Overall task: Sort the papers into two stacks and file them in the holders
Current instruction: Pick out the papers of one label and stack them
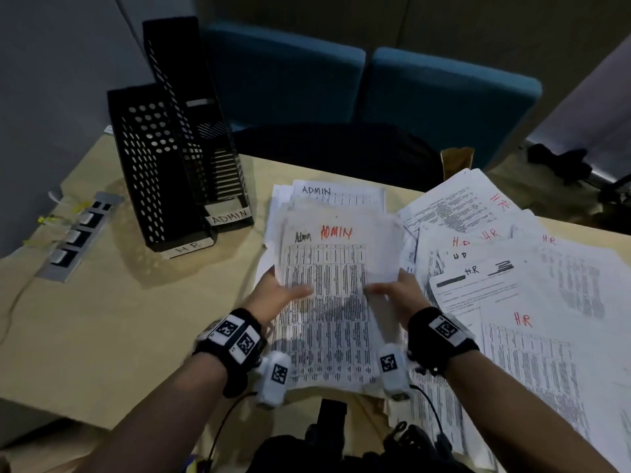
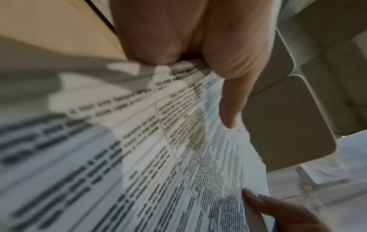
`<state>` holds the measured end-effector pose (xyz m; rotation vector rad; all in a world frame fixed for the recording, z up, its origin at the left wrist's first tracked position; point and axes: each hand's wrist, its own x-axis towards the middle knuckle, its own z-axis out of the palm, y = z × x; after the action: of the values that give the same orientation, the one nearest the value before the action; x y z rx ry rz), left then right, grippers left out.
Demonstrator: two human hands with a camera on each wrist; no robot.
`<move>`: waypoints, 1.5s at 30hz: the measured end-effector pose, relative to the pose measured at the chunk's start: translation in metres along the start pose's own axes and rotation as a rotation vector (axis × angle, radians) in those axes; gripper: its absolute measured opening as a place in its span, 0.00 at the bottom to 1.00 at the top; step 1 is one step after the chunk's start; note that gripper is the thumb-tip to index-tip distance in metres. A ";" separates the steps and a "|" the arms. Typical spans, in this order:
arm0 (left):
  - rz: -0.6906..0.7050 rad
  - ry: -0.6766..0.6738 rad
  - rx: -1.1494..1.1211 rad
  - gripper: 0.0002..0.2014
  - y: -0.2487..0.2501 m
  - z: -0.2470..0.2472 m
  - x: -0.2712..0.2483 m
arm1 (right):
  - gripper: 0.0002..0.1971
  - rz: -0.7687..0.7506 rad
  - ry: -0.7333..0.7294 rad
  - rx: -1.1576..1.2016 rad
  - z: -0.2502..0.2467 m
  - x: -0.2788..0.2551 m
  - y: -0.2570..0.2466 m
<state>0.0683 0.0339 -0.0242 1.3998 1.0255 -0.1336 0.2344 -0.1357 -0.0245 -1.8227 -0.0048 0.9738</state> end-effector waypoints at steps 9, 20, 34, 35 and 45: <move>-0.012 0.028 0.217 0.28 0.043 0.065 0.050 | 0.22 0.042 0.323 -0.240 -0.041 0.039 -0.004; 0.132 0.212 0.118 0.10 0.053 0.056 0.045 | 0.18 0.006 0.255 -0.410 -0.027 0.044 -0.001; -0.017 0.464 0.236 0.36 0.041 -0.009 0.091 | 0.33 0.074 0.250 -0.709 0.020 0.081 -0.037; -0.059 0.488 0.218 0.35 0.039 -0.008 0.092 | 0.34 0.096 0.270 -0.658 0.019 0.083 -0.037; -0.157 0.318 0.008 0.20 0.033 -0.024 0.097 | 0.25 0.122 0.074 -0.396 0.027 0.082 -0.025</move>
<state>0.1336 0.1083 -0.0597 1.3737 1.4002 -0.0304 0.2830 -0.0686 -0.0595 -2.2429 -0.0437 1.0442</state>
